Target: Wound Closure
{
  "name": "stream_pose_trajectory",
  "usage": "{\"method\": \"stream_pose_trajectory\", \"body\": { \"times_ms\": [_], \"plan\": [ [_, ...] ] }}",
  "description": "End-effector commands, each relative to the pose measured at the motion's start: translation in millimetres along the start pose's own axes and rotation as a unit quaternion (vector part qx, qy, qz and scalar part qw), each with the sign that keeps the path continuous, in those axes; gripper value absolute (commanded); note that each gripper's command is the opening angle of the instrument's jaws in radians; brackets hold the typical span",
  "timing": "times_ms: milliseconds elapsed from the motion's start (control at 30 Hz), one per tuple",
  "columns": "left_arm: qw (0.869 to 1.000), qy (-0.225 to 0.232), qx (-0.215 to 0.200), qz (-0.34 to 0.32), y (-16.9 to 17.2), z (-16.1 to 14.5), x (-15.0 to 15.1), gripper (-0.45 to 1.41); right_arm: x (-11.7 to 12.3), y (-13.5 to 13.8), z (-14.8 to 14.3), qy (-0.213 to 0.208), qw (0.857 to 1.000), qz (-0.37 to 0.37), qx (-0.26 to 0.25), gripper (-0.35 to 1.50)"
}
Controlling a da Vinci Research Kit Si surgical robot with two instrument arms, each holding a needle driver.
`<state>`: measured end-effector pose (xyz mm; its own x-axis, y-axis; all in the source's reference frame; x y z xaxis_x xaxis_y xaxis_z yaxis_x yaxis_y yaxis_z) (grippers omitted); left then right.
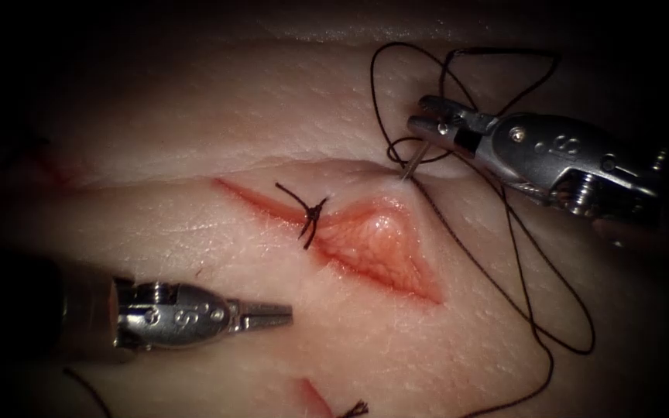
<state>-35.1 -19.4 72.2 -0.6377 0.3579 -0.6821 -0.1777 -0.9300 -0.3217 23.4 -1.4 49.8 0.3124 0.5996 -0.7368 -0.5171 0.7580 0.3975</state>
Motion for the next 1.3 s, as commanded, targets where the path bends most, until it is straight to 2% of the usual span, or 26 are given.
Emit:
{"method": "stream_pose_trajectory", "body": {
  "times_ms": [33, 67, 133, 233, 333, 467, 600, 700, 733, 867, 933, 1067, 1133, 1200, 1300],
  "plan": [
    [1.000, 0.001, 0.000, 0.000, 0.0, 0.8, 0.0, -0.05, 0.6, 0.1, 1.0, 0.003, 1.000, 0.015, 0.002, -0.35],
    [1.000, 0.001, 0.000, 0.000, 0.0, 0.8, 0.0, -0.05, 1.0, 0.4, 1.2, 0.016, 0.994, 0.110, 0.001, -0.35],
    [1.000, 0.001, 0.000, 0.000, 0.0, 0.8, 0.0, -0.05, 1.2, 0.8, 1.6, 0.035, 0.980, 0.198, 0.015, -0.35],
    [1.000, 0.001, -0.001, 0.001, 0.0, 0.7, -0.1, -0.05, 1.4, 1.1, 2.6, 0.037, 0.967, 0.247, 0.044, -0.35],
    [1.000, 0.001, -0.001, 0.001, 0.0, 0.7, -0.1, -0.05, 1.1, 0.8, 3.2, 0.035, 0.959, 0.273, 0.071, -0.35],
    [1.000, 0.000, 0.001, 0.001, 0.0, 0.8, -0.1, -0.05, 0.9, 0.9, 3.3, 0.035, 0.955, 0.282, 0.080, -0.35],
    [1.000, 0.000, 0.001, 0.001, 0.0, 0.7, -0.1, -0.05, 0.6, 1.3, 3.8, 0.044, 0.935, 0.326, 0.132, -0.35],
    [1.000, 0.000, 0.001, 0.001, 0.0, 0.7, -0.1, -0.05, 0.4, 1.2, 4.0, 0.045, 0.928, 0.339, 0.146, -0.35],
    [1.000, 0.000, 0.001, 0.001, 0.0, 0.7, 0.0, -0.05, -0.1, 0.8, 4.5, 0.048, 0.918, 0.357, 0.166, -0.35],
    [1.000, 0.000, 0.001, 0.000, 0.0, 0.8, 0.0, -0.05, -1.0, -0.9, 5.8, 0.047, 0.901, 0.380, 0.206, -0.35],
    [1.000, 0.000, 0.001, 0.000, 0.0, 0.8, 0.0, -0.05, -1.2, -1.2, 6.1, 0.049, 0.898, 0.383, 0.213, -0.35],
    [1.000, -0.001, 0.001, 0.001, 0.0, 0.7, -0.1, -0.05, -2.2, -3.2, 6.7, 0.043, 0.880, 0.407, 0.240, -0.35],
    [1.000, -0.001, 0.001, 0.001, 0.0, 0.7, -0.1, -0.05, -2.4, -4.0, 6.4, 0.038, 0.875, 0.417, 0.244, -0.35],
    [1.000, -0.001, 0.002, 0.001, 0.0, 0.7, -0.1, -0.05, -2.5, -4.3, 6.3, 0.036, 0.875, 0.416, 0.244, -0.35],
    [1.000, -0.001, 0.002, 0.001, 0.0, 0.8, 0.0, -0.05, -2.5, -5.6, 5.8, 0.022, 0.865, 0.433, 0.252, -0.35]
  ]
}}
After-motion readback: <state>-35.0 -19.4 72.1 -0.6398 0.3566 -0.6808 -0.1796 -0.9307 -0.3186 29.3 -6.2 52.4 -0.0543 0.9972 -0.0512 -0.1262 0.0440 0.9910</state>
